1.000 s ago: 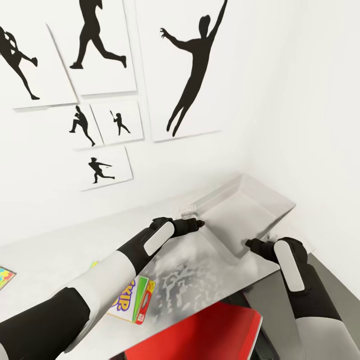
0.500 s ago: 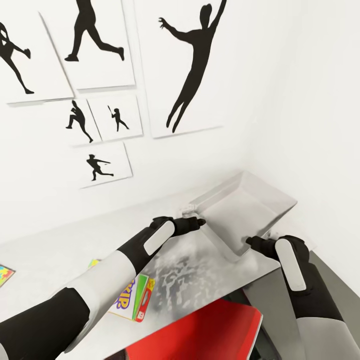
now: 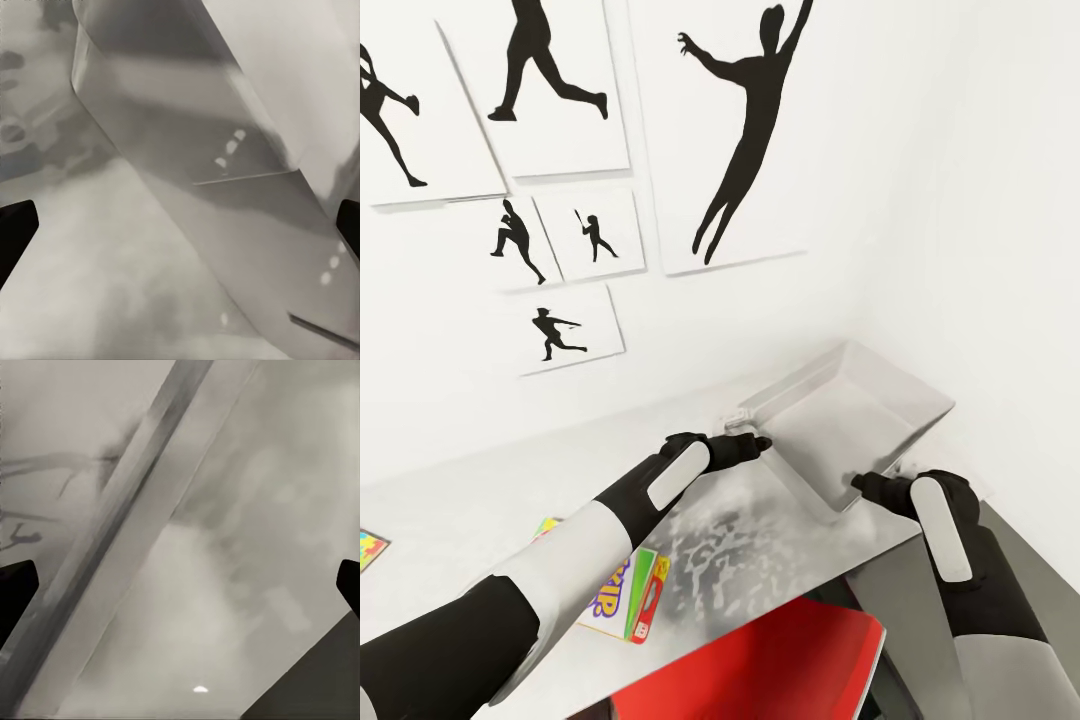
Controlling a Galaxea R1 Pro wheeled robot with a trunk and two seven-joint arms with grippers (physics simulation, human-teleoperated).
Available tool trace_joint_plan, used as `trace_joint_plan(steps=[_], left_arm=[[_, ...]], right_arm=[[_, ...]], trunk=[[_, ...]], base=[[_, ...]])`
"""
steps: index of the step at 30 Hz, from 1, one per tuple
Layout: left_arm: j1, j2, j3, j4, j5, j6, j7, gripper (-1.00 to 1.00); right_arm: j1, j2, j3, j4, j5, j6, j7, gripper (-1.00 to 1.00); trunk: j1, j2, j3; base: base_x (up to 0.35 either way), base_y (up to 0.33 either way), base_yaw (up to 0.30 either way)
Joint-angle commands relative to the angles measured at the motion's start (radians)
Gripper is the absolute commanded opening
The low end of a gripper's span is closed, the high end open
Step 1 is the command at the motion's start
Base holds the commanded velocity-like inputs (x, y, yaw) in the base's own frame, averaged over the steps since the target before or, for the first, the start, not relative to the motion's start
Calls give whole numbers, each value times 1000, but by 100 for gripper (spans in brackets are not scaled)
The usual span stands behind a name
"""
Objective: Put all the toys in the child's room - the three board games (two on the bed and one on the table), the two jigsaw puzzles on the table, and the tennis ball on the table - inside the toy box on the table in the child's room.
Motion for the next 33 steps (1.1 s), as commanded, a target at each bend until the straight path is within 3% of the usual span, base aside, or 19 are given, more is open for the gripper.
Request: trace_joint_plan(steps=[1, 5, 19, 22, 27, 33], left_arm=[[-1, 0, -3, 18, -4, 4, 11, 100], [-1, 0, -3, 18, -4, -4, 10, 100], [0, 0, -3, 18, -4, -11, 10, 100], [0, 0, -3, 18, -4, -11, 10, 100], [-1, 0, -3, 18, -5, -11, 10, 100], [-1, 0, -3, 18, -5, -11, 10, 100]], right_arm=[[0, 0, 0, 67, -23, 8, -9, 100], [0, 0, -1, 8, -26, 41, -8, 100], [1, -1, -2, -27, -33, 41, -8, 100], [4, -4, -2, -60, -83, 41, -8, 100], [28, -16, 0, -87, -225, 41, -9, 100], [40, -18, 0, -89, -256, 41, -9, 100]], trunk=[[1, -1, -2], [1, -1, -2], [1, -1, -2], [1, -1, -2], [1, -1, -2], [1, -1, -2]], base=[[0, 0, 0], [0, 0, 0], [0, 0, 0], [0, 0, 0], [0, 0, 0], [0, 0, 0]])
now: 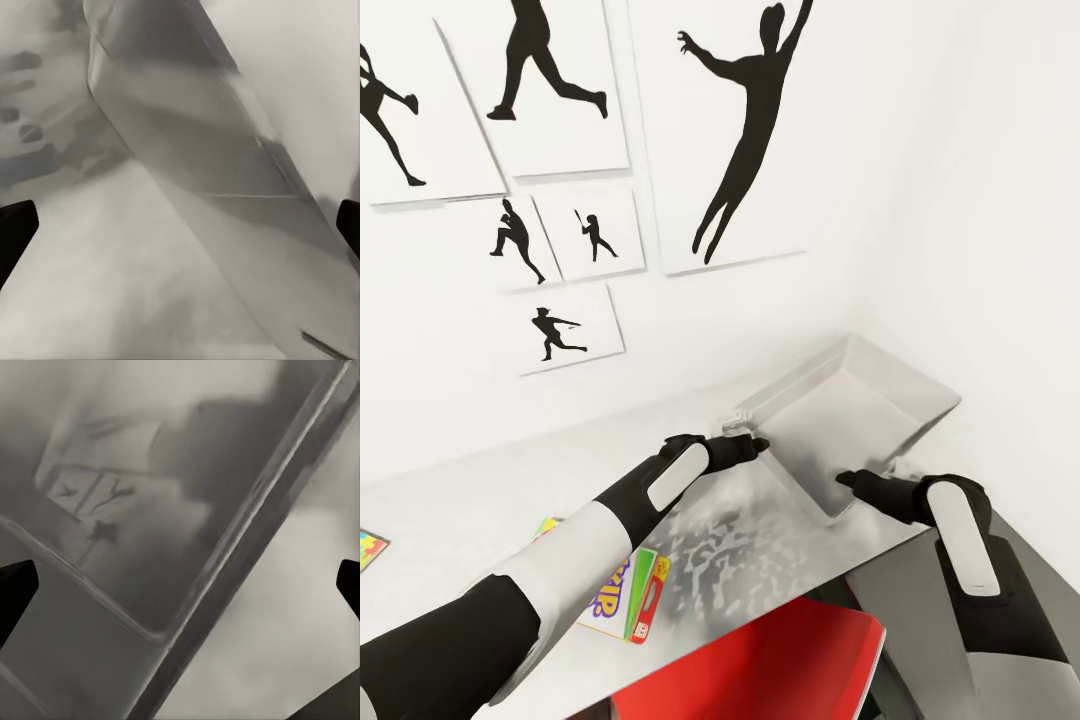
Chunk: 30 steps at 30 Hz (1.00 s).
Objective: Put all the toys in the child's room - the three board games (two on the bed and one on the table), the two jigsaw puzzles on the table, and the tennis ball on the table - inside the toy box on the table in the child's room.
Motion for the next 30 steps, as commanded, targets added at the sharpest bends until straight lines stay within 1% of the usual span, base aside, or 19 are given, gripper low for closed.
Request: trace_joint_plan(steps=[1, 8, 17, 30], left_arm=[[-1, 0, -3, 0, 8, 2, 10, 100], [-1, 0, -3, 0, 7, 2, 10, 100], [0, 0, -3, 0, 7, 1, 10, 100], [-1, 0, -4, -14, 7, 1, 5, 100]], right_arm=[[0, 0, 0, -1, -12, 3, -10, 100], [0, -1, 0, -3, -12, 3, -10, 100], [2, -1, -1, -31, -13, 3, -10, 100], [2, 0, 0, -32, -13, 3, -10, 100]], trunk=[[1, -2, -2], [1, -2, -2], [1, -2, -2], [1, -2, -15]], base=[[0, 0, 0], [0, 0, 0], [0, 0, 0], [0, 0, 0]])
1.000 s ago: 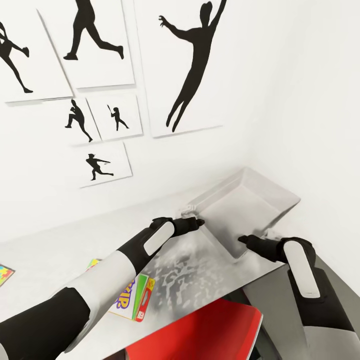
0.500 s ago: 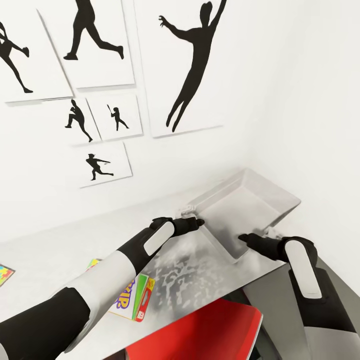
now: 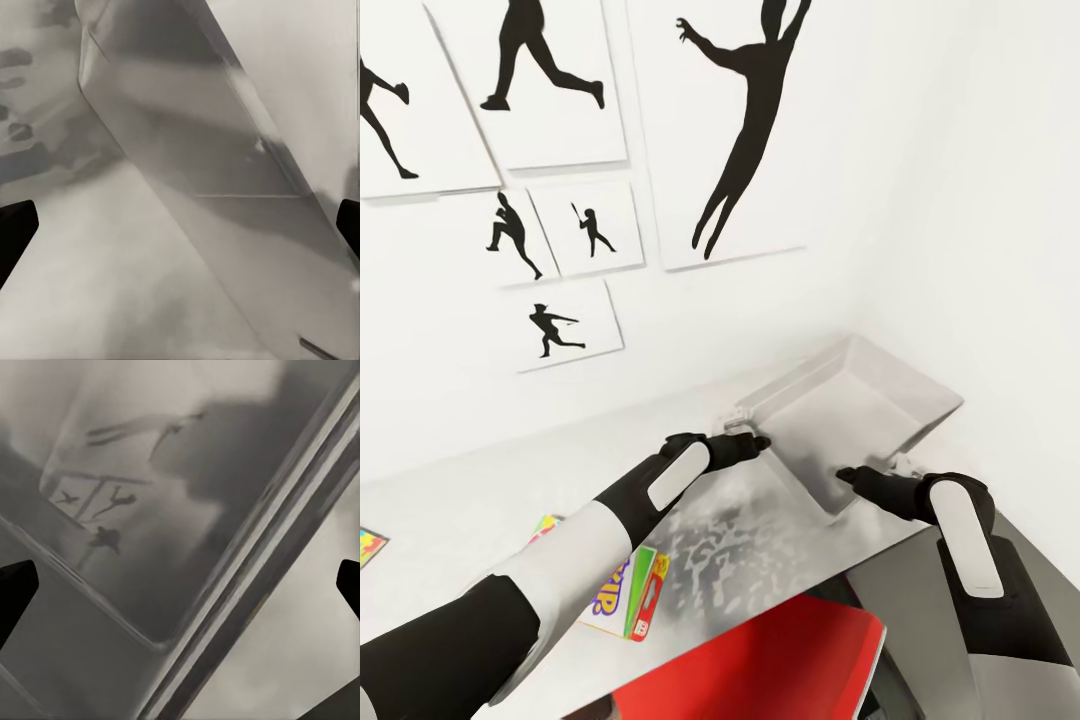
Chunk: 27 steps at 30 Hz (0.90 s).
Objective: Put all the toys in the child's room - the three board games (two on the bed and one on the table), the two jigsaw puzzles on the table, and the tennis ball on the table - inside the toy box on the table in the child's room.
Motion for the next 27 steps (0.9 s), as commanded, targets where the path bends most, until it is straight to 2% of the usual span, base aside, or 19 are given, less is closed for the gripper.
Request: trace_joint_plan(steps=[1, 15, 27], left_arm=[[-1, 0, -4, -7, 9, 2, 8, 100], [-1, 0, -4, -48, 10, 16, -57, 100], [-1, 0, -4, -48, 10, 15, -66, 100]], right_arm=[[-1, 0, 0, -1, -10, 3, -10, 100], [0, 0, 0, -1, -10, 3, -11, 100], [0, 0, 0, 0, -10, 3, -11, 100]], trunk=[[1, -2, -3], [1, -2, -19], [1, -2, -35]], base=[[0, 0, 0], [0, 0, 0], [0, 0, 0]])
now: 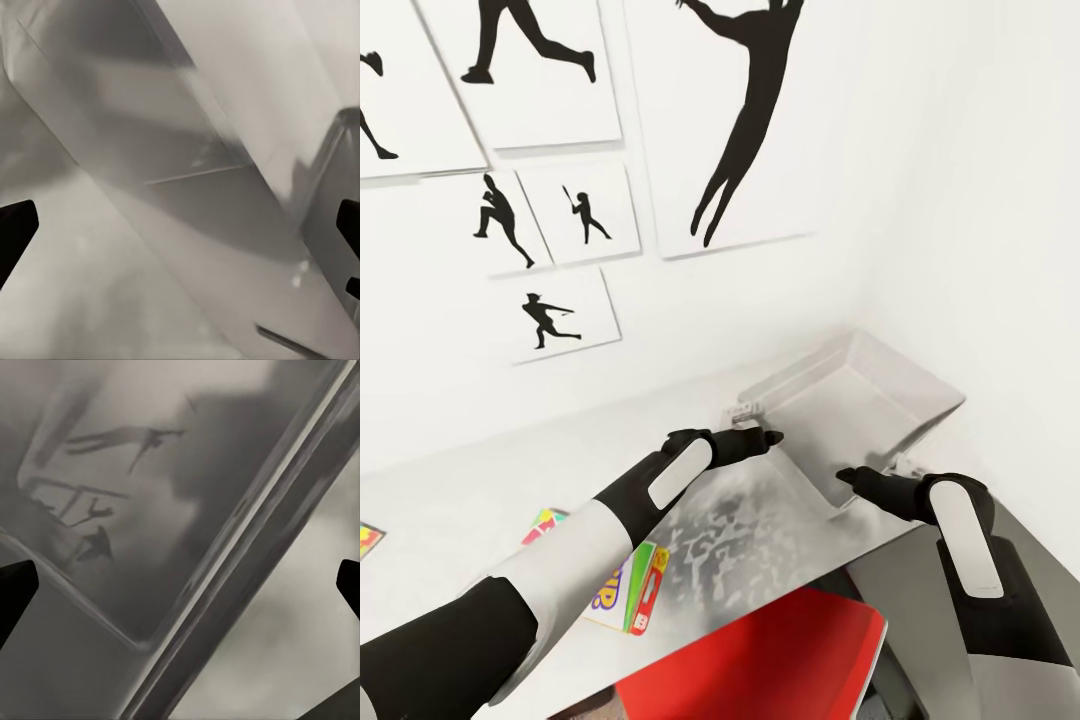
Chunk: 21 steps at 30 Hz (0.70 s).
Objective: Put all the toys in the child's room - the three board games (two on the bed and one on the table), the two jigsaw puzzles on the table, and the tennis ball on the table - inside the toy box on the table in the child's room.
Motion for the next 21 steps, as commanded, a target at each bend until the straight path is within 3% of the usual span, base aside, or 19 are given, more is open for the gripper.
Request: trace_joint_plan(steps=[1, 21], left_arm=[[-1, 0, -2, -1, 10, 1, 9, 100], [-1, 0, -2, -1, 10, 0, 9, 100]], right_arm=[[-1, 0, 0, -1, -11, 3, -10, 100], [-1, 0, 0, -1, -11, 3, -10, 100]], trunk=[[1, -2, -3], [1, -2, -36]], base=[[0, 0, 0], [0, 0, 0]])
